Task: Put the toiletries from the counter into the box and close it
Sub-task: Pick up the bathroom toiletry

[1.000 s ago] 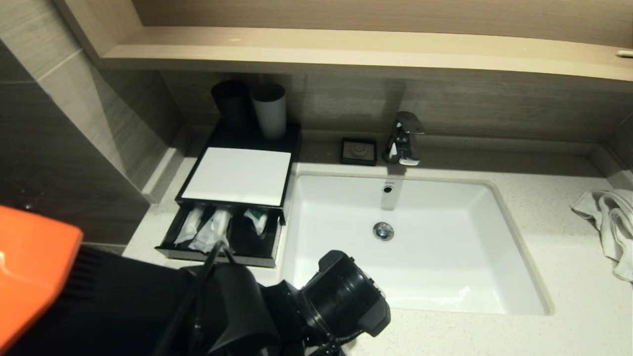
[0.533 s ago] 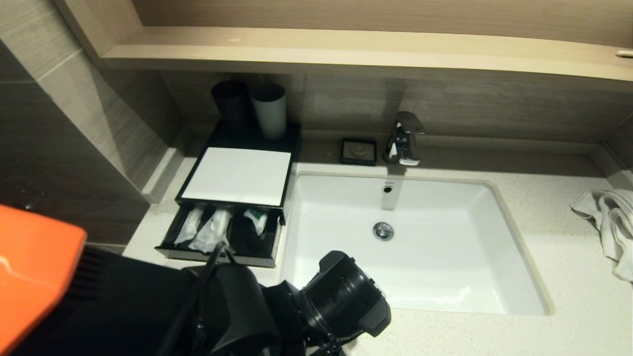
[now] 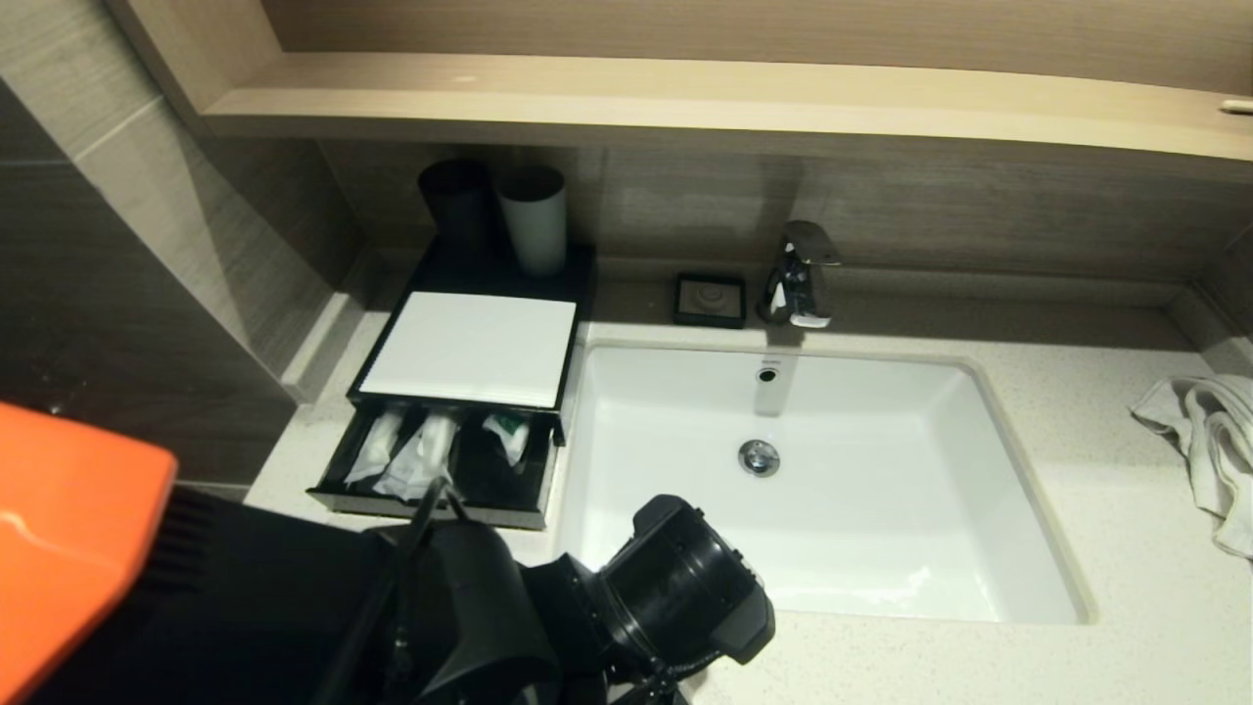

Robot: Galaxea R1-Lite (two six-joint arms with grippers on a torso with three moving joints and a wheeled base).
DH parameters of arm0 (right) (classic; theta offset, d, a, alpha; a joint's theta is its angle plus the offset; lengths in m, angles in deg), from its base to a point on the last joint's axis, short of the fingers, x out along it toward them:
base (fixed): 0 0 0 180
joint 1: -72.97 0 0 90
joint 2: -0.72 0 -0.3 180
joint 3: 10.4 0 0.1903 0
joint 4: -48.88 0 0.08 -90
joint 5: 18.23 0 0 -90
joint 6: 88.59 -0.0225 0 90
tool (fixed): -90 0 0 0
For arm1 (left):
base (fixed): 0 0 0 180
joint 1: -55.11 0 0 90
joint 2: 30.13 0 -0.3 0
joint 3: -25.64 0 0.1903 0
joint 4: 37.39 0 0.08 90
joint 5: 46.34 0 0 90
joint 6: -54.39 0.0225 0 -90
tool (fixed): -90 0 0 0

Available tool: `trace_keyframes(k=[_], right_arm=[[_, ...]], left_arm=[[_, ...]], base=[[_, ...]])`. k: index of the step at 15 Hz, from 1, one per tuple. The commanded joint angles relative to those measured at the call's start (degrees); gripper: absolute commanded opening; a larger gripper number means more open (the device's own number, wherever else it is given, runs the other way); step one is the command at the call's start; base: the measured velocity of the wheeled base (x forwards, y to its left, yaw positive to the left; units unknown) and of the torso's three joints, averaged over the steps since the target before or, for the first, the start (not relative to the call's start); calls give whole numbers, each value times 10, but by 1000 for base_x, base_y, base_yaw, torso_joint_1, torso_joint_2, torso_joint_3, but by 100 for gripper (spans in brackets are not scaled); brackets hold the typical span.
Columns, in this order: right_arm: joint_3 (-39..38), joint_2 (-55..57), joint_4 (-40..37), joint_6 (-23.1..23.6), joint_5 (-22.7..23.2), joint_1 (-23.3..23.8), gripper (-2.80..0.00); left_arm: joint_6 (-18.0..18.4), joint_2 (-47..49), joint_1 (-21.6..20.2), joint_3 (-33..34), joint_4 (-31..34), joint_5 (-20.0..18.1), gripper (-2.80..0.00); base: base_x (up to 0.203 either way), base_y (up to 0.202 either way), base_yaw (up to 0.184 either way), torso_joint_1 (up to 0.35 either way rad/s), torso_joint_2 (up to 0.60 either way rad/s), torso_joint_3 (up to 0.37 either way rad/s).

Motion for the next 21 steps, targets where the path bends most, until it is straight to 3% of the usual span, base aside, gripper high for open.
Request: trace_keyframes(k=[1,14,21], right_arm=[[0,0,0,0,0,0,-280],[0,0,0,0,0,0,-280],[0,0,0,0,0,0,-280]], left_arm=[[0,1,0,0,1,0,-280],[-6,-15,-1,-5,-20,6,-280],[-2,-110,-23,12,19,11,-280]], base=[[0,0,0,0,0,0],[0,0,0,0,0,0],[0,0,0,0,0,0]])
